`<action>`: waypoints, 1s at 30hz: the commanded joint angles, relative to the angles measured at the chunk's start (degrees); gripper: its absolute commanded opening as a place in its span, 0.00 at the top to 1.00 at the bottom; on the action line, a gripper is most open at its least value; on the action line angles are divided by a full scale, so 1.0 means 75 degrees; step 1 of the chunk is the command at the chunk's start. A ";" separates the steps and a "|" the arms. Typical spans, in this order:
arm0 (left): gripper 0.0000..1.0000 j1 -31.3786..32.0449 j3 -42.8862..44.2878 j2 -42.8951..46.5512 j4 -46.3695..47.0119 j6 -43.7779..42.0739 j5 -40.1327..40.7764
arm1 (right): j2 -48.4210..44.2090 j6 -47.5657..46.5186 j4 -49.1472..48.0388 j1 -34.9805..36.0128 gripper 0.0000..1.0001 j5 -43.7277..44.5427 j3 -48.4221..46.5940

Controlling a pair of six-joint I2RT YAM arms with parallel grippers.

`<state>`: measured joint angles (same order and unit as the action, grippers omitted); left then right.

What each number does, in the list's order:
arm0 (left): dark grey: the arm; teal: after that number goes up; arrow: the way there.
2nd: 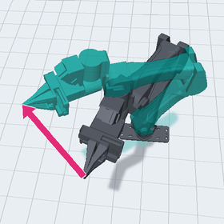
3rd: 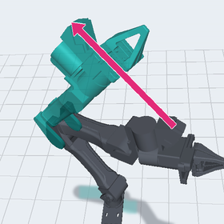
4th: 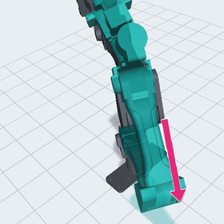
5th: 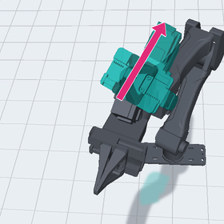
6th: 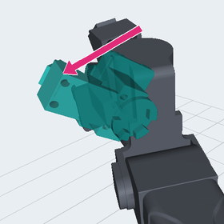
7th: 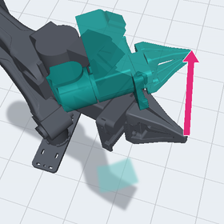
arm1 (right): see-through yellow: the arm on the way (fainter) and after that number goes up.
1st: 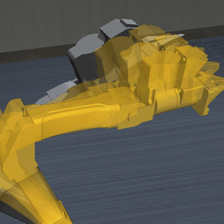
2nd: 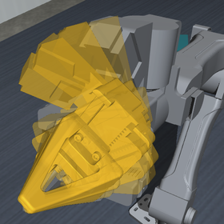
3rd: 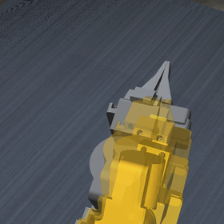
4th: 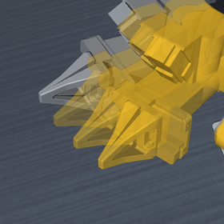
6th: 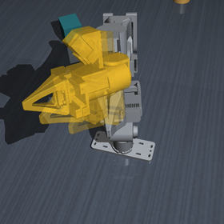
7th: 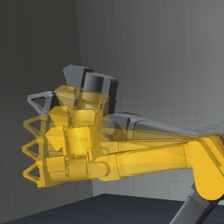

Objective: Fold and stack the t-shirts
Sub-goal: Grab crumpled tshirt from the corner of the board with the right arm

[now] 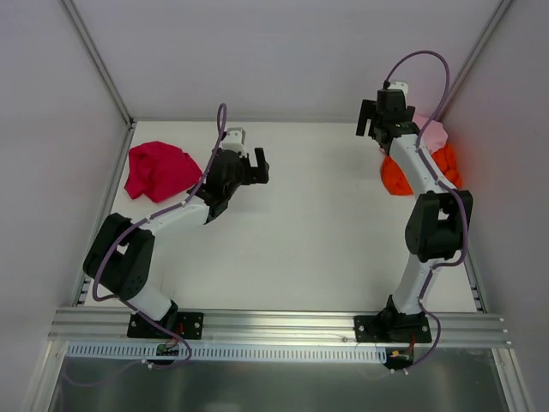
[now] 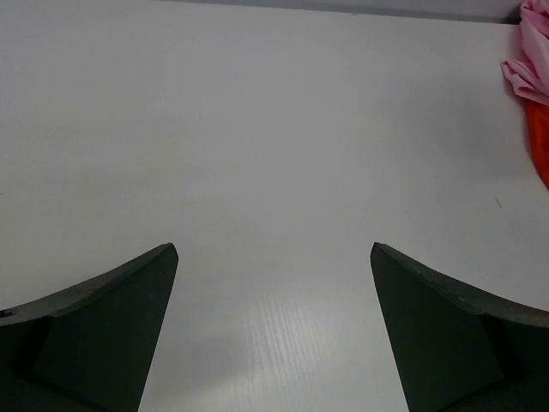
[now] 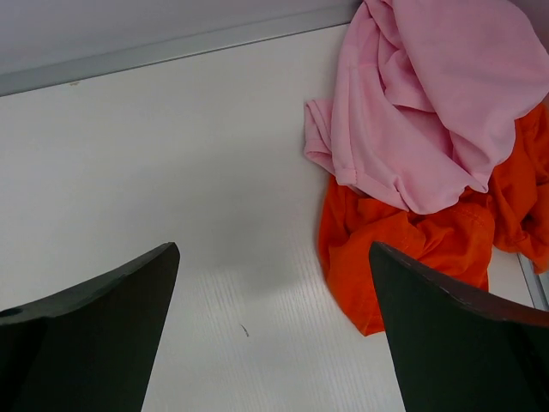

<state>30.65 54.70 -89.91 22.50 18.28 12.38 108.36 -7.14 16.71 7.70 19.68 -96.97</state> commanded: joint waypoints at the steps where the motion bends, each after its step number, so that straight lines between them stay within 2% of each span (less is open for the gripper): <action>1: 0.01 -0.0138 -0.0027 0.0011 0.0539 0.0105 -0.0385 | 0.0048 -0.0115 0.0361 0.0063 0.00 0.0141 -0.0605; 5: 0.01 -0.0161 -0.0074 0.0081 0.0375 0.0023 -0.0374 | 0.0563 -0.0116 0.0550 -0.0112 0.00 0.0434 -0.0992; 8: 0.01 -0.0161 -0.0355 0.0374 0.0398 0.0023 -0.0350 | 0.1113 0.0213 0.0699 -0.0569 0.00 -0.0441 -0.1447; 12: 0.01 -0.0173 -0.1033 0.1169 0.0526 0.0058 -0.0502 | 0.3113 0.0131 0.2410 -0.0991 0.00 -0.0842 -0.4325; 13: 0.01 -0.0162 -0.1140 0.1299 0.0562 0.0093 -0.0549 | 0.3270 0.0166 0.2447 -0.1062 0.00 -0.0936 -0.4507; 20: 0.01 -0.0162 -0.1445 0.1675 0.0492 0.0199 -0.0795 | 0.3634 0.0447 0.2260 -0.1671 0.04 -0.1183 -0.4286; 30: 0.01 -0.0162 -0.1773 0.1745 0.0492 0.0222 -0.0725 | 0.3763 0.0483 0.2155 -0.1684 0.07 -0.1194 -0.4051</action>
<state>29.89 42.46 -78.37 24.21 19.16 7.46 137.03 -4.25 32.99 -5.30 11.25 -127.11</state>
